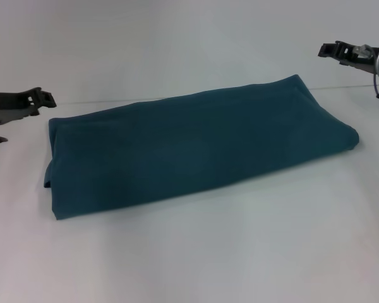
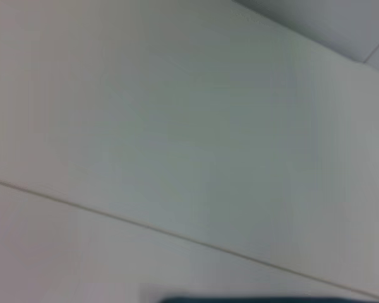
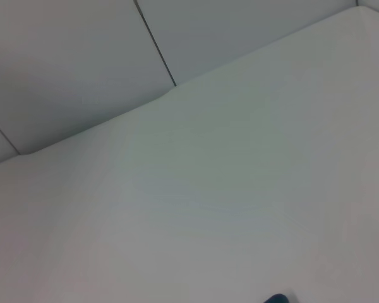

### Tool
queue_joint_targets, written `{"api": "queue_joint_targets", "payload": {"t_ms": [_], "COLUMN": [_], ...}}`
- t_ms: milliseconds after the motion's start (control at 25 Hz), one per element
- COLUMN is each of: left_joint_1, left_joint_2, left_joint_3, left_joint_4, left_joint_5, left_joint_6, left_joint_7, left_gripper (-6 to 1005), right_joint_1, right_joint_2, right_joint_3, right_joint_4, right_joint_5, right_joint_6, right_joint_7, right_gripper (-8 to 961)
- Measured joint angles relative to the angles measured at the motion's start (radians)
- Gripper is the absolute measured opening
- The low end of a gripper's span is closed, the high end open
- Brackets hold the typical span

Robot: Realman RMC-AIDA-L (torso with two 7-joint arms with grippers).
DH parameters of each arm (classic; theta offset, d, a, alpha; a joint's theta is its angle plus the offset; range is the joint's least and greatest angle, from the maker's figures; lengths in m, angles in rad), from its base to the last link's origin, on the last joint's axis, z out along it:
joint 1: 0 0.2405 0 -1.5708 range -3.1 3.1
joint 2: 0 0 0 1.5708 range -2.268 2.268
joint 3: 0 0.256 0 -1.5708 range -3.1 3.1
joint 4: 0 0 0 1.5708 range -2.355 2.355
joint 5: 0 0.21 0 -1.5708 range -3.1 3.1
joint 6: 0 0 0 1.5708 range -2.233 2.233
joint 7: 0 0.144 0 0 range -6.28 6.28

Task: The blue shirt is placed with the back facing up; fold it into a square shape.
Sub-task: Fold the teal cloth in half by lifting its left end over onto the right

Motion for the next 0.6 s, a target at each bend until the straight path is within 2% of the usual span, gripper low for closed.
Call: {"api": "queue_joint_targets", "payload": {"t_ms": [200, 280, 440, 600], "left_joint_1": [0.034, 0.057, 0.138, 0.229], "left_joint_2": [0.004, 0.005, 0.007, 0.008], "left_joint_3": [0.001, 0.000, 0.000, -0.001], "left_joint_4": [0.038, 0.060, 0.121, 0.159], "left_joint_5": [-0.026, -0.076, -0.309, -0.529], "left_joint_6": [0.022, 0.066, 0.203, 0.371], "left_joint_7": [0.003, 0.025, 0.128, 0.197], "left_gripper": [359, 439, 621, 638], "right_joint_1": [-0.008, -0.018, -0.074, -0.186], "right_joint_2": [-0.029, -0.038, -0.040, -0.030], "right_joint_3": [0.011, 0.029, 0.084, 0.145], "right_joint_4": [-0.002, -0.010, -0.077, -0.141], "right_joint_5": [0.003, 0.004, 0.032, 0.215], "right_joint_6": [-0.077, -0.128, -0.292, -0.513], "right_joint_7": [0.001, -0.003, -0.039, -0.163], "right_gripper": [536, 579, 660, 758]}}
